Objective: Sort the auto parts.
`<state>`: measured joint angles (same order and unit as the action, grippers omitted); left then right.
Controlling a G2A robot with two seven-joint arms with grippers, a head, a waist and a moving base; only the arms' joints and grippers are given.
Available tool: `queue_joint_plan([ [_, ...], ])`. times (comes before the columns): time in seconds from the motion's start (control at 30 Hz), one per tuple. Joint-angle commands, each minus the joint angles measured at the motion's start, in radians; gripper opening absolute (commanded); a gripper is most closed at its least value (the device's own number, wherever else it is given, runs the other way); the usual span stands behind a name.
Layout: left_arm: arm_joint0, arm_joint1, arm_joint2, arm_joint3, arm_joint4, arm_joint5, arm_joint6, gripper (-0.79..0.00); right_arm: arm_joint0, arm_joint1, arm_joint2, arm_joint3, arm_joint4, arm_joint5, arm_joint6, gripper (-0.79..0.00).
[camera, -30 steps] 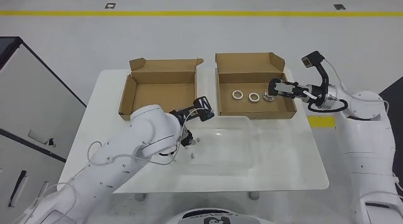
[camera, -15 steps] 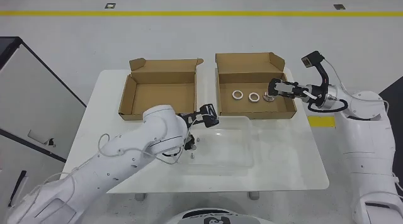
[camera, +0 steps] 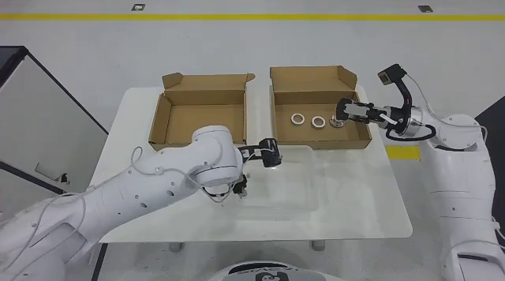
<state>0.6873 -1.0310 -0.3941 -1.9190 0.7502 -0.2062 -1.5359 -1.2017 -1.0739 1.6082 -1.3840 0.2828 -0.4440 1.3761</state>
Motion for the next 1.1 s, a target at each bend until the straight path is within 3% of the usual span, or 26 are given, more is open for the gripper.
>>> queue_joint_plan([
  [0.0, -0.025, 0.005, 0.034, -0.012, -0.014, 0.020, 0.000, 0.000, 0.000, 0.000, 0.000, 0.000, 0.000, 0.000, 0.000, 0.000],
  [0.33, -0.092, 0.013, 0.122, -0.014, -0.075, 0.045, 0.000, -0.160, 0.000, 0.000, 0.000, 0.000, 0.000, 0.000, 0.000, 0.000],
  [0.5, -0.107, 0.001, 0.141, 0.003, -0.091, 0.039, 0.000, -0.228, 0.000, 0.000, 0.000, 0.000, 0.000, 0.000, 0.000, 0.000],
  [0.7, -0.115, -0.017, 0.162, 0.028, -0.106, 0.028, 0.000, -0.243, 0.000, 0.000, 0.000, 0.000, 0.000, 0.000, 0.000, 0.000],
  [0.93, -0.109, -0.043, 0.173, 0.081, -0.122, 0.002, 0.004, -0.382, 0.000, 0.000, 0.000, 0.000, 0.000, 0.000, 0.000, 0.000],
  [1.07, -0.105, -0.056, 0.175, 0.106, -0.126, -0.007, 0.005, -0.413, 0.000, 0.000, 0.000, 0.000, 0.000, 0.000, 0.000, 0.000],
])
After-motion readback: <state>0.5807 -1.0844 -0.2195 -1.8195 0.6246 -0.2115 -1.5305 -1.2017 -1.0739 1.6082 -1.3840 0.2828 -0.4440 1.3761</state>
